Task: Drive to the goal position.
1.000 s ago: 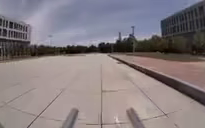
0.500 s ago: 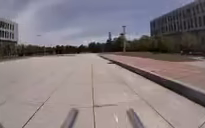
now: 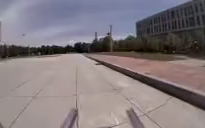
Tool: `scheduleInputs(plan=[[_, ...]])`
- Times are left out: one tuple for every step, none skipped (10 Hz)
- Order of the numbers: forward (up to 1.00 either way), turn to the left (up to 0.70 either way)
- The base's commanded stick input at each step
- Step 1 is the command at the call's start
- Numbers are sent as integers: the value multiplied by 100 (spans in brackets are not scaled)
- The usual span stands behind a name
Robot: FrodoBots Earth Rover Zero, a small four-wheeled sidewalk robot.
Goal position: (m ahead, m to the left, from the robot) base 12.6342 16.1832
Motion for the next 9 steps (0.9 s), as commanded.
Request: scheduleInputs(plan=[[100, 0], [100, 0], [100, 0], [100, 0], [100, 0], [100, 0], [100, 0], [100, 0], [100, 26]])
